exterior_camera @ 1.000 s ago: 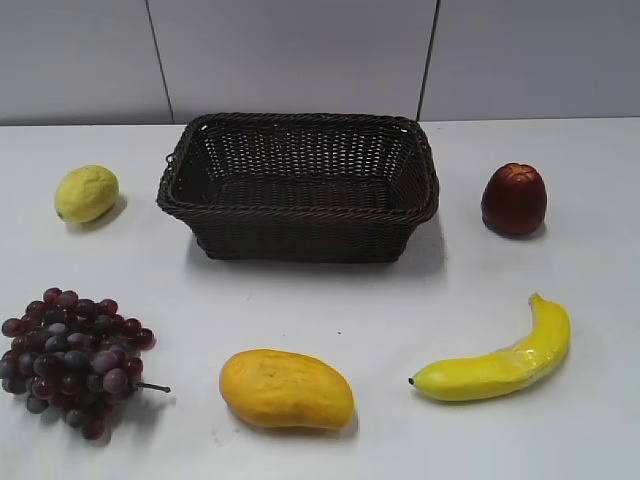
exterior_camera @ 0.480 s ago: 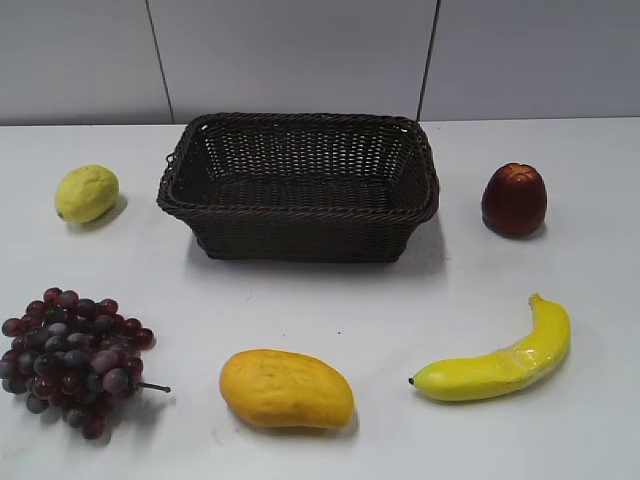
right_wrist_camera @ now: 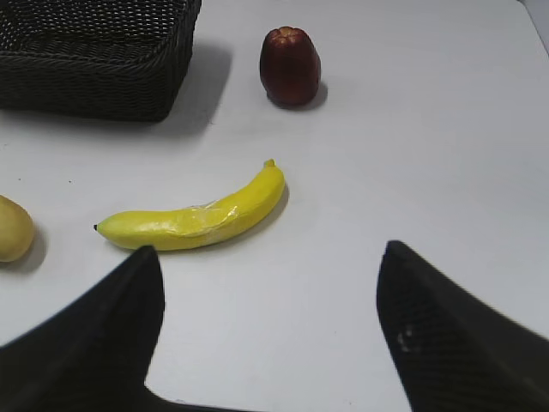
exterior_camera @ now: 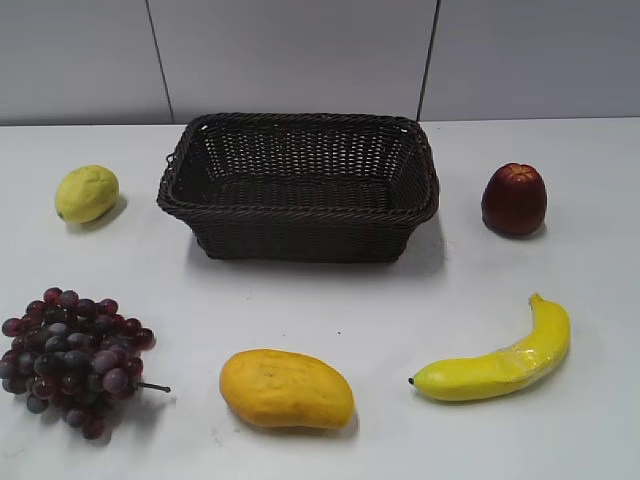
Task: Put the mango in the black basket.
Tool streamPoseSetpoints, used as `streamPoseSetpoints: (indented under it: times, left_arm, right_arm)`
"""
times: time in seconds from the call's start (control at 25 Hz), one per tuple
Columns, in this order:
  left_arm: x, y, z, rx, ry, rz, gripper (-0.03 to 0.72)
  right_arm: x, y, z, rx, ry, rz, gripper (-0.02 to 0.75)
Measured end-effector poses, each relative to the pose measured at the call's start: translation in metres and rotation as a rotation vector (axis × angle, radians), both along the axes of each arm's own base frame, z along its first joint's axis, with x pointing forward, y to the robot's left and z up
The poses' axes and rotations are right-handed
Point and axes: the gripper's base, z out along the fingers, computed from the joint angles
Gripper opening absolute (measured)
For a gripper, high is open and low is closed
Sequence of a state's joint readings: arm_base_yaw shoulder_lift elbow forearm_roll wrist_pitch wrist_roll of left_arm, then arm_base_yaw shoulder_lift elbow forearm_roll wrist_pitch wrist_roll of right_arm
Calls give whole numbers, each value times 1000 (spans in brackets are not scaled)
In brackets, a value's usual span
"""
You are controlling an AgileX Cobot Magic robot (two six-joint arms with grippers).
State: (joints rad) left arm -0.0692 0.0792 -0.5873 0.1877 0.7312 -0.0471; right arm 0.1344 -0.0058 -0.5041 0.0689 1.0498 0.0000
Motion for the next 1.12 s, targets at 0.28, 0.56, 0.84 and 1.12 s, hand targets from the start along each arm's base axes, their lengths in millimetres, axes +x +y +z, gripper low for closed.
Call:
streamPoseSetpoints:
  times: [0.28, 0.56, 0.84, 1.12]
  left_arm:
    - [50, -5, 26, 59, 77, -26, 471]
    - [109, -14, 46, 178, 187, -112, 410]
    - [167, -37, 53, 332, 297, -322, 446]
    - [205, -103, 31, 591, 517, -784, 569]
  right_arm:
    - [0, 0, 0, 0, 0, 0, 589]
    - [0, 0, 0, 0, 0, 0, 589]
    - [0, 0, 0, 0, 0, 0, 589]
    - [0, 0, 0, 0, 0, 0, 589]
